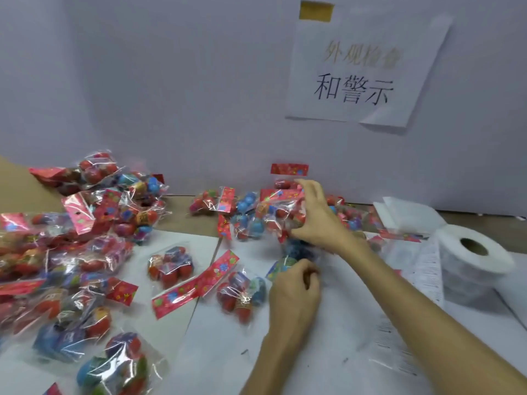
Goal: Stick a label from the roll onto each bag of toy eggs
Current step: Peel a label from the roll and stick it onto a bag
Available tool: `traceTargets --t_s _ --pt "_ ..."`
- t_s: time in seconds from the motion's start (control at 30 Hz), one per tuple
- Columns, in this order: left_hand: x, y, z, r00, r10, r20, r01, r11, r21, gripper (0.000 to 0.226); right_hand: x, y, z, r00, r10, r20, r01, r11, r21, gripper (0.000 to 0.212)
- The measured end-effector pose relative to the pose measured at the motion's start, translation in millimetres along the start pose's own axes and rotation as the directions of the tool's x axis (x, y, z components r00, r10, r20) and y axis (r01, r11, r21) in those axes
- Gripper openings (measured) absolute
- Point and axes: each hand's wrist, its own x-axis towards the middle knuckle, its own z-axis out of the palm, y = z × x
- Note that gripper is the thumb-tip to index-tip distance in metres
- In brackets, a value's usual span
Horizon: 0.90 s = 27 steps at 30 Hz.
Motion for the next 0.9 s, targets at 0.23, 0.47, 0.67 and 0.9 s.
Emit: traceTargets --t_s 0.23,0.47,0.67,0.9 --pt "1 6 -6 0.993 -0.115 -0.029 0.1 0.943 -0.318 0.032 -101 8 -18 0.95 0.17 -0.262 -0.095 0.956 0.276 0.086" --pt "2 11 -16 0.987 -0.095 0.13 0.15 0.833 -0.532 0.055 -151 10 0 0.949 0.217 -0.229 -0.115 0.914 0.39 0.089" --pt "3 11 -17 0.989 -0.033 0.143 0.095 0.889 -0.447 0.027 -153 13 -3 0.963 0.216 -0.162 -0.11 0.861 0.496 0.102" --pt "1 11 -18 0.993 -0.069 0.099 0.104 0.9 -0.422 0.022 -152 19 -12 0.883 0.459 -0.095 -0.228 0.598 0.769 0.016"
